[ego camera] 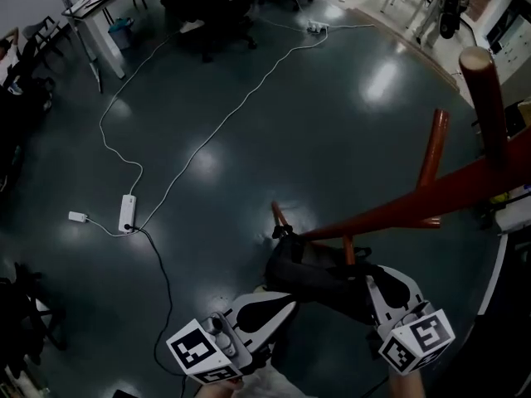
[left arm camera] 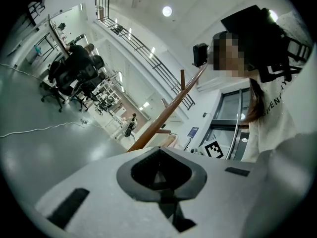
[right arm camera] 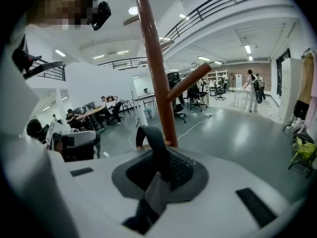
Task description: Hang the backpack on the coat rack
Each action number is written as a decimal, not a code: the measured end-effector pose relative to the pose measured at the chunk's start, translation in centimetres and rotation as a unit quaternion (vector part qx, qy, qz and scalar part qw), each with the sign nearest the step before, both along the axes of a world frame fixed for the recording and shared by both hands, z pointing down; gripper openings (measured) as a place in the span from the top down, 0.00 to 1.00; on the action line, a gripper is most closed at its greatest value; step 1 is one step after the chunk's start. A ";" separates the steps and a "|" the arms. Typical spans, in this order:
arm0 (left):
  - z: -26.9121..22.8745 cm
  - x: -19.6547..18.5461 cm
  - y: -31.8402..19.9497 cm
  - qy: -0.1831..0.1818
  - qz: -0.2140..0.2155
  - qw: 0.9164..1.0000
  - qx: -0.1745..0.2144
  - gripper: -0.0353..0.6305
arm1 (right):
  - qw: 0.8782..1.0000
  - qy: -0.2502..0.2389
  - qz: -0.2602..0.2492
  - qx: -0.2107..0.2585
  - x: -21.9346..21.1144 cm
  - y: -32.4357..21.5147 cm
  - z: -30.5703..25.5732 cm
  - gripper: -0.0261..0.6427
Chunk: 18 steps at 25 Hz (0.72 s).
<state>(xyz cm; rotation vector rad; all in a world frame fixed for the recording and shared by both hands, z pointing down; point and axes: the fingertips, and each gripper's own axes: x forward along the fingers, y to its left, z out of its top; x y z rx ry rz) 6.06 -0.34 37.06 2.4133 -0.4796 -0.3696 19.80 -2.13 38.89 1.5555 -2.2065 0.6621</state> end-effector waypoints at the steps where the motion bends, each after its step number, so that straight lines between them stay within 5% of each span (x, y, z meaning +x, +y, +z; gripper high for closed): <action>1: 0.2 -0.1 -0.2 0.001 -0.002 1.000 -0.001 0.94 | 1.000 0.004 -0.002 -0.003 -0.1 -0.2 0.4 0.89; 18: 2.6 -2.7 -0.2 0.002 -0.025 0.999 -0.023 0.94 | 0.987 0.159 -0.036 -0.004 -0.8 -2.0 5.6 0.89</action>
